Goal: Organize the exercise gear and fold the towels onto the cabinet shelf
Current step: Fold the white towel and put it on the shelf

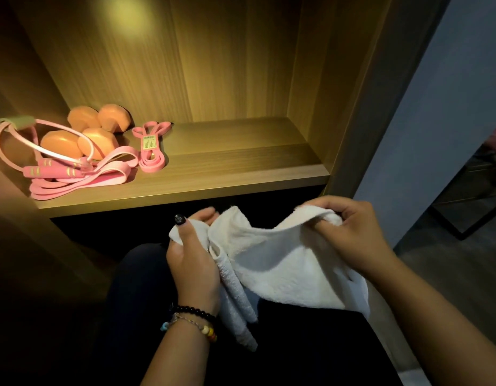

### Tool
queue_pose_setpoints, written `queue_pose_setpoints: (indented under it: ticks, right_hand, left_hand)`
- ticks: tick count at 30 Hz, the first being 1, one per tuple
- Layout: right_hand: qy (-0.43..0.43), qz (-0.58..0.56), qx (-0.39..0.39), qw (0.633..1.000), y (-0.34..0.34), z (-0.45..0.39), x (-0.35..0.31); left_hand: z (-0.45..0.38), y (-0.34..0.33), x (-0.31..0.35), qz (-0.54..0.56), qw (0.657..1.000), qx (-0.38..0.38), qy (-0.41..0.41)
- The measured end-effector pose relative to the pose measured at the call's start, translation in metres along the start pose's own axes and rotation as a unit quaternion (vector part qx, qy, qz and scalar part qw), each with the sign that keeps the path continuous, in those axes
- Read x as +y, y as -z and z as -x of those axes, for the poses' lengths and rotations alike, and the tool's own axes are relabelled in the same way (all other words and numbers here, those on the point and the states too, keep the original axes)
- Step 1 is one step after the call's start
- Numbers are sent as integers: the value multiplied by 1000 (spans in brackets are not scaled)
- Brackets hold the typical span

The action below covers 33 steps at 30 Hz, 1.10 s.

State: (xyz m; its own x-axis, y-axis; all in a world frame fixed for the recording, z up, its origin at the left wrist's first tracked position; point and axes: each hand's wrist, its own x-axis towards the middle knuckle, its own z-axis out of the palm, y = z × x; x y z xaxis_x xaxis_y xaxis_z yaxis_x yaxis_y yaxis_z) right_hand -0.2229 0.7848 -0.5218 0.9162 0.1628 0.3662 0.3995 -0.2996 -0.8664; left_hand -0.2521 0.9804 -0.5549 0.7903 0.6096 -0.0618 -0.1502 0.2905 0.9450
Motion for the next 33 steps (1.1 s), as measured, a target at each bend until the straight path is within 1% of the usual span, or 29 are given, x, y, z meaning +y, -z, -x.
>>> queue_pose_setpoints:
  ticks: [5,7,9,10,13,16,19,23,26,28,29,31,32,33]
  right_hand:
    - [45,35,-78,995,-25,-4,-50]
    - [67,45,-89,993,-35,0,-61]
    - [74,57,-72,993,-42,3,-62]
    - [63,52,-60,995,-44,4,-61]
    - [38,66,-36,996,-43,6,-53]
    - [13,124,-45,991,-37,8,-42]
    - [4,192,-52,980,-21,10,-28]
    - [29,205,-98,974,0,10,-10]
    - [8,172,-121,978,12,7,8]
    - [-12,178,-130,975,20,4,22]
    - [-12,216,-134,967,24,2,28]
    - [0,329,-138,934,26,-3,31]
    - [5,358,-129,925,27,-7,28]
    - [10,358,-108,927,27,-11,23]
  left_hand:
    - [16,-8,11,7,991,-106,-81]
    - [27,-14,15,10,989,-119,-86]
    - [35,-17,14,13,990,-112,-86]
    - [37,-17,13,9,990,-108,-87]
    - [31,-13,4,-36,991,-82,-100]
    - [22,-9,0,-35,996,-29,-78]
    - [16,-7,0,-48,997,-13,-66]
    - [8,-8,5,-76,995,17,-66]
    - [-1,-10,10,-87,993,36,-72]
    - [-9,-12,15,-87,992,54,-75]
    - [-12,-12,16,-83,992,64,-73]
    - [-16,-10,17,-81,991,80,-68]
    - [-17,-8,17,-85,990,82,-75]
    - [-17,-7,16,-91,989,73,-86]
